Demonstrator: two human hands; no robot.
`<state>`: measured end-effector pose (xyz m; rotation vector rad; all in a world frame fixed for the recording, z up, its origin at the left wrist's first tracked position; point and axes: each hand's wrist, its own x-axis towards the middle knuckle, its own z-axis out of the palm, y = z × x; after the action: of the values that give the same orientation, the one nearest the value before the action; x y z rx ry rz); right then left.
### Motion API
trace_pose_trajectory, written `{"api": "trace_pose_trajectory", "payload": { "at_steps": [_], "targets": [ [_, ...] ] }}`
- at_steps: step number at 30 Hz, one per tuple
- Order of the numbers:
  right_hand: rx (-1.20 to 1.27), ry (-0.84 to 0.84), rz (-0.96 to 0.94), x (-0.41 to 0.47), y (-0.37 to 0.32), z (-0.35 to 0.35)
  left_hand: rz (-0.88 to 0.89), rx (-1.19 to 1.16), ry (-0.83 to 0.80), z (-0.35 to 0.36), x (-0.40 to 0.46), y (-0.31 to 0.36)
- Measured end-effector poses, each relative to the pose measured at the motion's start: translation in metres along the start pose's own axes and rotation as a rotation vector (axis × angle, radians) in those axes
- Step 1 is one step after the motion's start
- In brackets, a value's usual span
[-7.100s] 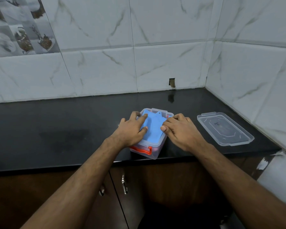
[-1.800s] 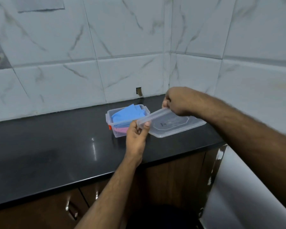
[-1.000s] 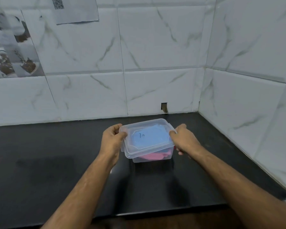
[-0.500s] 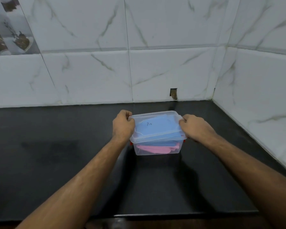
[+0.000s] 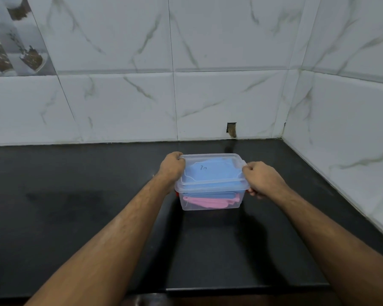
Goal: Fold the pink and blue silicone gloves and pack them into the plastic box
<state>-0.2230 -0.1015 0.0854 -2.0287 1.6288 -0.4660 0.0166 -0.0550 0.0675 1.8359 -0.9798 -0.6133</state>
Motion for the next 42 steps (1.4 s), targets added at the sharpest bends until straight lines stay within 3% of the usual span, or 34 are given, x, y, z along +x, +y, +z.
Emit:
{"api": "trace_pose_trajectory", "payload": {
  "at_steps": [3, 7, 12, 20, 24, 29, 34, 36, 39, 42],
  "targets": [
    [0.023, -0.024, 0.014, 0.000, 0.001, 0.000, -0.005, 0.058, 0.008, -0.002, -0.001, 0.000],
    [0.055, -0.039, 0.020, -0.004, 0.002, -0.006, -0.020, 0.366, 0.067, -0.007, -0.010, 0.004],
    [-0.019, -0.072, -0.005, -0.014, -0.001, -0.002, -0.035, 0.559, 0.065, -0.005, -0.020, 0.004],
    [-0.048, -0.130, 0.015, -0.011, -0.005, -0.006, -0.045, 0.723, 0.024, -0.001, -0.023, 0.009],
    [-0.144, -0.084, 0.041, -0.016, -0.014, -0.001, -0.048, 0.672, 0.071, 0.004, -0.025, 0.007],
    [-0.168, -0.035, 0.073, -0.015, -0.014, 0.007, -0.099, 0.392, 0.168, 0.001, -0.026, -0.002],
    [-0.031, -0.029, 0.090, -0.017, -0.008, 0.012, -0.075, 0.429, 0.128, 0.003, -0.035, -0.003],
    [-0.050, -0.011, 0.104, -0.020, -0.006, 0.011, -0.002, 0.459, 0.163, 0.005, -0.048, -0.005],
    [-0.132, -0.013, 0.150, -0.031, -0.007, 0.003, 0.254, 0.476, 0.289, 0.008, -0.080, -0.014],
    [-0.181, -0.012, 0.177, -0.045, -0.003, -0.006, 0.425, 0.663, 0.220, 0.018, -0.111, -0.024]
  ]
}}
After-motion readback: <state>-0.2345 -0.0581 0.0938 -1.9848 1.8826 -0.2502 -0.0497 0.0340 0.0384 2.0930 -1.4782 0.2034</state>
